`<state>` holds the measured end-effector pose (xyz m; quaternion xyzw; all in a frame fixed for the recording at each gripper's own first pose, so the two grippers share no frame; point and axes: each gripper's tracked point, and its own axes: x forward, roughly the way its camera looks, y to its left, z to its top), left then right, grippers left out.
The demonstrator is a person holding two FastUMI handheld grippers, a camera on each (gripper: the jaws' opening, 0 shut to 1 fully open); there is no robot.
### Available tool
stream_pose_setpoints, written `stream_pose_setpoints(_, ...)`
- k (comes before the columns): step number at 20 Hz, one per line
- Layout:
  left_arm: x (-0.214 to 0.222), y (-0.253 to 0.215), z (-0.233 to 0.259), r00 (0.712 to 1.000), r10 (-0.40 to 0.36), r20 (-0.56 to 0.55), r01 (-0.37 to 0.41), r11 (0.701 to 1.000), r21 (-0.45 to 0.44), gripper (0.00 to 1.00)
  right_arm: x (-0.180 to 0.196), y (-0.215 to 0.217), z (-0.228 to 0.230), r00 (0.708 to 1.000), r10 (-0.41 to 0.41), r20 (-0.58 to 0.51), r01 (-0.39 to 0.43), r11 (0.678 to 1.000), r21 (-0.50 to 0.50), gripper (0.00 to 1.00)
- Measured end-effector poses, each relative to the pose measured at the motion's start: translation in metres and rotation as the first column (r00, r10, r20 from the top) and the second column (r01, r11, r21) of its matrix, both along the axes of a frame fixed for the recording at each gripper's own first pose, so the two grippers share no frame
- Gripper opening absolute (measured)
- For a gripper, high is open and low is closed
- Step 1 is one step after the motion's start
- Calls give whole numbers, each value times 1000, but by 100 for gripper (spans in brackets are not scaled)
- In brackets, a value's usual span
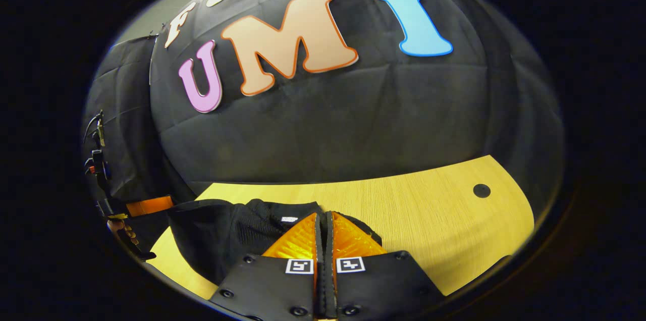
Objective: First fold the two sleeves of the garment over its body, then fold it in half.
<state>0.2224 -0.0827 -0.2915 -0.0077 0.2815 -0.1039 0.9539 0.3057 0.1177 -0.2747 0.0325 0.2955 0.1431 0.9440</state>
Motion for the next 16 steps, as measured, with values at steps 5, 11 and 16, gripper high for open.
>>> stream_pose_setpoints(5, 20, 1, -57, 999, 7, -50, -3, 997, 71, 0, 28, -5, -44, 996, -41, -73, 44, 999, 31, 2)
stream_pose_setpoints(11, 31, 5, -86, 996, 46, -73, -41, 996, 76, 0, 37, -7, -84, 984, -71, -165, 80, 995, 52, 3)
stream_pose_setpoints(16, 26, -1, -93, 995, 70, -70, -67, 997, 47, 70, 49, -11, -76, 984, -95, -151, 114, 987, 118, 38)
